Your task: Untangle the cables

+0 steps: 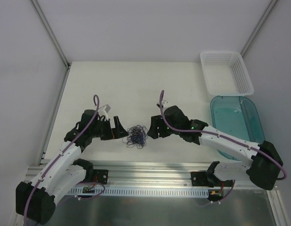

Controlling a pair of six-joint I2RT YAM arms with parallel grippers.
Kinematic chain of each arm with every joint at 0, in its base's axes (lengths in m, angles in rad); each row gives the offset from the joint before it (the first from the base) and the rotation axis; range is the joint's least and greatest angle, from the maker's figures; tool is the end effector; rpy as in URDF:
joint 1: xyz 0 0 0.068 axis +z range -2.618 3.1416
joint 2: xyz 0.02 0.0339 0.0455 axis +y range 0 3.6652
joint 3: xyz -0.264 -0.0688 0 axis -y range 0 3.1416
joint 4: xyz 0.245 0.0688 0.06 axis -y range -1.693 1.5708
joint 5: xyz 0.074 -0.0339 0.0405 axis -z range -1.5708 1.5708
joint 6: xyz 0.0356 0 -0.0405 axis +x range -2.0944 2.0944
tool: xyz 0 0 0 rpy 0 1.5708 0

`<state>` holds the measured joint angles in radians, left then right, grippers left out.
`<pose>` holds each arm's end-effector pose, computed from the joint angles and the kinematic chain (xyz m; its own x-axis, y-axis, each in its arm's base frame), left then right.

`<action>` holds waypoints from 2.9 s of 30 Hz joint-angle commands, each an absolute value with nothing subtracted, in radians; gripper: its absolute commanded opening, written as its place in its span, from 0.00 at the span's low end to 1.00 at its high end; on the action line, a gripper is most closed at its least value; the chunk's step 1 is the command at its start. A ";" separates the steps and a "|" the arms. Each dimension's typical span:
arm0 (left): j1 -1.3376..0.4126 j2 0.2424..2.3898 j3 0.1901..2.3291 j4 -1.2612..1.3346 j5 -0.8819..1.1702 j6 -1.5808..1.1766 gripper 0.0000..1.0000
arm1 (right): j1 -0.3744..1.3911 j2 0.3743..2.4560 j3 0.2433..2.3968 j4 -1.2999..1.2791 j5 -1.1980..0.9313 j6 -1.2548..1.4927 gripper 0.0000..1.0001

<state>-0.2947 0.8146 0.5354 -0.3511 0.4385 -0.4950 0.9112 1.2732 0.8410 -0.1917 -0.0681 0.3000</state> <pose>0.1647 -0.0658 0.2331 -0.7771 -0.2136 -0.5920 0.2523 0.7560 -0.6040 0.1691 0.2220 0.2538 -0.5850 -0.2733 -0.7636 -0.6797 0.6788 0.2778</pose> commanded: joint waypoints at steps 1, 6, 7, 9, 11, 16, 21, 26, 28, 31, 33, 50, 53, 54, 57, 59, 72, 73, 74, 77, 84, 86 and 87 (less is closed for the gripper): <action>-0.357 0.750 0.480 -0.278 0.397 -0.635 0.98 | 0.949 1.178 0.851 -0.275 0.077 0.244 0.65; -0.442 0.747 0.451 -0.223 0.339 -0.689 0.94 | 0.997 1.103 0.798 -0.220 0.159 0.290 0.65; -0.455 0.761 0.459 -0.216 0.334 -0.681 0.94 | 0.999 1.098 0.766 -0.195 0.155 0.302 0.65; -0.512 0.816 0.472 -0.207 0.308 -0.675 0.94 | 0.999 1.106 0.736 -0.134 0.150 0.325 0.64; -0.558 0.860 0.506 -0.201 0.247 -0.661 0.94 | 0.999 1.112 0.710 -0.101 0.146 0.344 0.63; -0.695 1.008 0.580 -0.202 0.080 -0.650 0.91 | 0.994 1.138 0.696 -0.051 0.155 0.344 0.58; -0.770 1.127 0.641 -0.202 -0.072 -0.617 0.88 | 0.996 1.175 0.680 0.021 0.133 0.363 0.57; -0.779 1.213 0.672 -0.201 -0.133 -0.637 0.81 | 0.979 1.249 0.660 0.141 0.130 0.434 0.54; -0.778 1.233 0.686 -0.202 -0.141 -0.641 0.79 | 0.974 1.282 0.664 0.176 0.112 0.434 0.54; -0.778 1.275 0.692 -0.207 -0.134 -0.640 0.74 | 0.968 1.360 0.686 0.222 0.101 0.449 0.54; -0.779 1.295 0.692 -0.207 -0.123 -0.640 0.67 | 0.965 1.413 0.692 0.257 0.100 0.460 0.52; -0.779 1.319 0.666 -0.184 -0.067 -0.652 0.01 | 0.962 1.486 0.706 0.351 0.153 0.425 0.47; -0.779 1.299 0.654 -0.176 -0.069 -0.658 0.00 | 0.963 1.496 0.733 0.307 0.172 0.400 0.43; -0.781 1.295 0.650 -0.173 -0.069 -0.661 0.00 | 0.962 1.500 0.736 0.308 0.170 0.400 0.40; -0.784 1.275 0.641 -0.167 -0.072 -0.670 0.00 | 0.963 1.511 0.732 0.316 0.181 0.406 0.30; -0.787 1.261 0.634 -0.167 -0.078 -0.675 0.00 | 0.963 1.508 0.724 0.318 0.186 0.410 0.14; -0.781 1.163 0.578 -0.271 -0.238 -0.776 0.00 | 0.969 0.950 0.793 -0.256 0.477 0.289 0.01; -0.778 1.160 0.581 -0.282 -0.245 -0.773 0.00 | 0.969 0.910 0.813 -0.303 0.497 0.279 0.01; -0.772 1.158 0.584 -0.290 -0.252 -0.772 0.00 | 0.971 0.834 0.828 -0.387 0.517 0.270 0.01; -0.752 1.160 0.603 -0.313 -0.273 -0.747 0.00 | 0.969 0.737 0.894 -0.525 0.578 0.250 0.01; -0.674 1.164 0.646 -0.356 -0.319 -0.686 0.00 | 0.968 0.508 0.994 -0.701 0.695 0.230 0.01; -0.649 1.164 0.649 -0.365 -0.324 -0.678 0.00 | 0.968 0.488 1.020 -0.744 0.707 0.229 0.01; -0.637 1.166 0.647 -0.368 -0.333 -0.672 0.00 | 0.969 0.480 1.031 -0.756 0.710 0.226 0.01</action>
<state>-0.6655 1.1744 0.6186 -0.3195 -0.2726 -0.7116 0.9703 0.4999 0.9760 -0.6495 0.6338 0.2569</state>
